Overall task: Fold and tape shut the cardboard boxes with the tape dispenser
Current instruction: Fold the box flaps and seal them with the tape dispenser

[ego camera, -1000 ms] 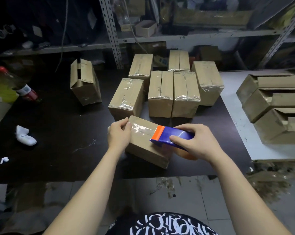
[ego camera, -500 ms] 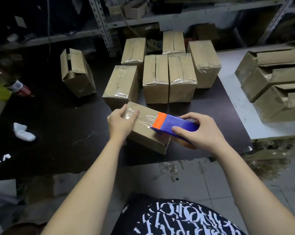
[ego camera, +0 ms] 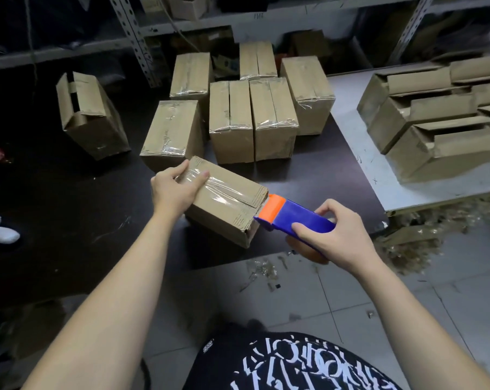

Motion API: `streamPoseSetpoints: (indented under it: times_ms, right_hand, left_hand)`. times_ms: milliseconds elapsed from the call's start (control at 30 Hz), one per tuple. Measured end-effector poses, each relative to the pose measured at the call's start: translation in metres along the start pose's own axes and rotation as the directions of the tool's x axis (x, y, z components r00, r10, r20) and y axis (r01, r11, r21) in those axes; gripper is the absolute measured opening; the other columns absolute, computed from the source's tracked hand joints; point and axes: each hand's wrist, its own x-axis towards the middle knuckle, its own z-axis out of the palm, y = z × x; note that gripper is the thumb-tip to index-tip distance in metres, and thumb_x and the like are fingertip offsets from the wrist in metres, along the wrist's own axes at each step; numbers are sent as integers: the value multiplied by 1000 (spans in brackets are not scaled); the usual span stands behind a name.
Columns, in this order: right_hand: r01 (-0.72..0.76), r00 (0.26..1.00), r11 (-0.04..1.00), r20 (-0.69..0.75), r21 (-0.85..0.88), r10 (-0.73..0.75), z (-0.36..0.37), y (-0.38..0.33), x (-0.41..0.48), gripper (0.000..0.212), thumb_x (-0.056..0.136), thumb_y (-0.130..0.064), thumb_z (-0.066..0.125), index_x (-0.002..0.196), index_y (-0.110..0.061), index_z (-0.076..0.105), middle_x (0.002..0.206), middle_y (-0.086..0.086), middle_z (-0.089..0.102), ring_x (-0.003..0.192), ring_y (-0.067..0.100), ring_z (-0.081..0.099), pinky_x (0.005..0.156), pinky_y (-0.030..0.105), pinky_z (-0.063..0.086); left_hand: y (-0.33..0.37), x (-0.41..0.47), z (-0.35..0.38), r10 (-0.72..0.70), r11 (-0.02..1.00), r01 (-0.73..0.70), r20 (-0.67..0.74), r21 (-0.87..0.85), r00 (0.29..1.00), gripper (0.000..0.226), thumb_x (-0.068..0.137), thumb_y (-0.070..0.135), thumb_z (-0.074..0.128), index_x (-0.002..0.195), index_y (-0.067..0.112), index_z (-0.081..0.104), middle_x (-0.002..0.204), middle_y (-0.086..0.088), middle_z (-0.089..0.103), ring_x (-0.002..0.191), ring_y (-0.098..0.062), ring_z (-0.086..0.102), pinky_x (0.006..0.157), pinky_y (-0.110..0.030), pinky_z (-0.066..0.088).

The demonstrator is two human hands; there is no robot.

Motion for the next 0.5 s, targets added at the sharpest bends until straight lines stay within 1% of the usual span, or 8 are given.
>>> streamPoseSetpoints:
  times_ms: [67, 133, 200, 267, 300, 400, 467, 500]
  right_hand:
    - [13, 999, 999, -28, -47, -14, 0, 4, -5, 44, 70, -43, 92, 84, -20, 57, 79, -5, 72, 61, 1, 64, 47, 15, 47]
    - [9, 998, 999, -58, -38, -11, -2, 10, -8, 43, 70, -41, 92, 81, -18, 56, 77, -3, 70, 57, 2, 61, 44, 16, 46]
    - [9, 997, 1000, -75, -4, -9, -1, 18, -13, 44, 70, -38, 93, 82, -17, 56, 76, 1, 71, 54, 7, 63, 44, 23, 50]
    - [11, 999, 999, -51, 41, -9, 4, 25, -17, 45, 70, -36, 94, 82, -17, 55, 75, 1, 73, 57, 16, 69, 45, 33, 55]
    - [8, 999, 998, -45, 58, -6, 7, 28, -17, 46, 70, -35, 94, 81, -15, 53, 75, 0, 73, 58, 19, 70, 45, 35, 56]
    - [5, 1000, 996, -1, 88, -5, 13, 42, -13, 49, 74, -36, 91, 73, -10, 49, 67, -5, 66, 56, 15, 63, 45, 30, 49]
    - [15, 999, 993, 32, 116, -19, 14, 51, -13, 53, 74, -45, 89, 73, -7, 52, 65, 1, 61, 55, 13, 57, 46, 28, 46]
    - [28, 999, 993, 33, 117, -32, 15, 54, -13, 54, 75, -46, 89, 73, -5, 53, 63, 1, 59, 54, 11, 53, 46, 25, 44]
  left_hand:
    - [1, -1, 0, 5, 1000, -5, 9, -13, 1000, 83, 65, 69, 84, 134, 25, 69, 129, 4, 70, 121, -9, 62, 112, -34, 47]
    - [2, 0, 0, 21, 1000, -20, 16, -9, 1000, 78, 70, 63, 86, 135, 23, 69, 131, 2, 69, 119, -8, 62, 110, -28, 45]
    - [3, -1, 0, 32, 999, -32, 15, -6, 999, 77, 70, 65, 85, 135, 25, 69, 131, 3, 70, 120, -9, 61, 111, -30, 45]
    - [2, -2, -1, 25, 999, -25, 17, -23, 1000, 78, 69, 65, 85, 134, 26, 69, 132, 3, 69, 121, -9, 61, 112, -34, 47]
    - [2, -3, -1, 21, 999, -21, 22, -31, 1000, 78, 69, 64, 86, 135, 26, 69, 133, 2, 68, 121, -9, 61, 112, -34, 47]
    - [3, -3, -2, 34, 999, -34, 38, -22, 999, 78, 71, 64, 85, 136, 25, 67, 135, 2, 67, 124, -10, 59, 113, -35, 46]
    - [3, -3, -3, 41, 999, -40, 45, -16, 998, 78, 72, 63, 85, 136, 24, 67, 135, 1, 67, 123, -10, 60, 112, -34, 46]
    - [4, -4, -3, 38, 999, -37, 47, -22, 998, 77, 72, 62, 86, 136, 24, 67, 135, 1, 67, 122, -10, 60, 112, -33, 46]
